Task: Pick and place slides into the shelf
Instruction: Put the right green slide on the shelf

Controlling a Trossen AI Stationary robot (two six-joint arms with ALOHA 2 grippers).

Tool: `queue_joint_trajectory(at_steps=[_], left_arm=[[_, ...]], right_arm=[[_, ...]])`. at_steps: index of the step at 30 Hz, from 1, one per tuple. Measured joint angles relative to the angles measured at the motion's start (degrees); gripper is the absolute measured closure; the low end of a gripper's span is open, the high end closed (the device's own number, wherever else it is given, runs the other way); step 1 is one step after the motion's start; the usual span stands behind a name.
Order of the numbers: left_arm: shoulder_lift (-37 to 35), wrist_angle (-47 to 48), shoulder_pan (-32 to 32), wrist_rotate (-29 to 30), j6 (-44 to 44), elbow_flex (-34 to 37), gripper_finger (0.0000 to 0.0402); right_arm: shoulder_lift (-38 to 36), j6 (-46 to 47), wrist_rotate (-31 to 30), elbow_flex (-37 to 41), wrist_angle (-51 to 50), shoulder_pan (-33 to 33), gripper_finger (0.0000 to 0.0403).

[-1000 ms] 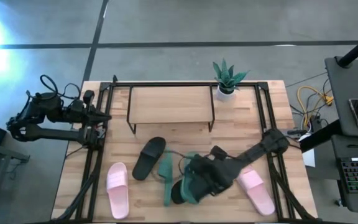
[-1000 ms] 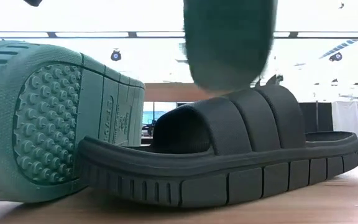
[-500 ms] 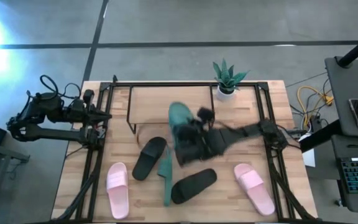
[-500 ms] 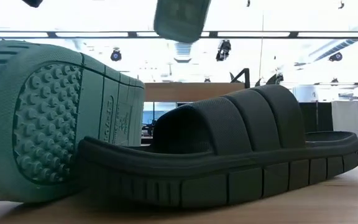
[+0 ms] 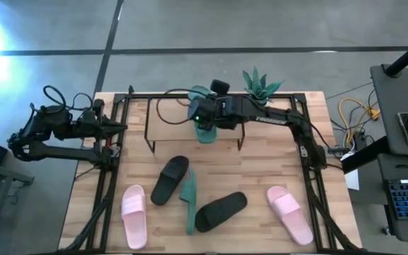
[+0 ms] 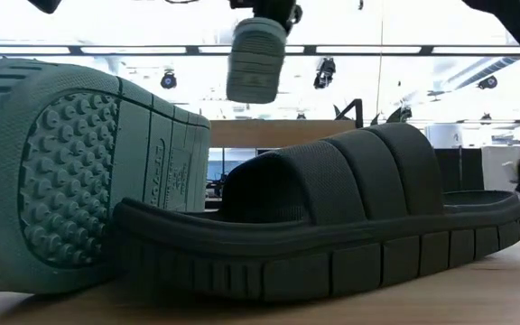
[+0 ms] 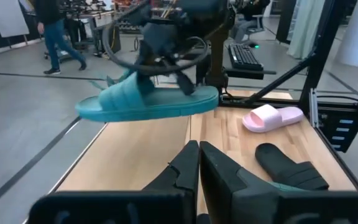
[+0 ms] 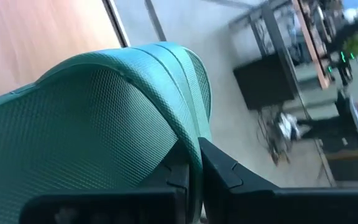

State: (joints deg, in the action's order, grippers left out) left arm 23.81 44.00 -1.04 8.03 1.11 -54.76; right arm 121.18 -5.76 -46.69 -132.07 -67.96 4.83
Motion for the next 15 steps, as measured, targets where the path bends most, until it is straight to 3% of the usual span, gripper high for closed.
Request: queue_joint_trajectory(at_steps=[6, 15], left_arm=[[0.00, 0.20, -0.01, 0.05, -0.03, 0.00, 0.0402], [0.00, 0.34, -0.02, 2.62, -0.07, 0.00, 0.0402]], right_arm=[[-0.18, -2.35, 0.40, 7.09, 2.40, 2.61, 0.0390], [-6.32, -5.32, 0.26, 21.06, 18.22, 3.49, 0.0390]])
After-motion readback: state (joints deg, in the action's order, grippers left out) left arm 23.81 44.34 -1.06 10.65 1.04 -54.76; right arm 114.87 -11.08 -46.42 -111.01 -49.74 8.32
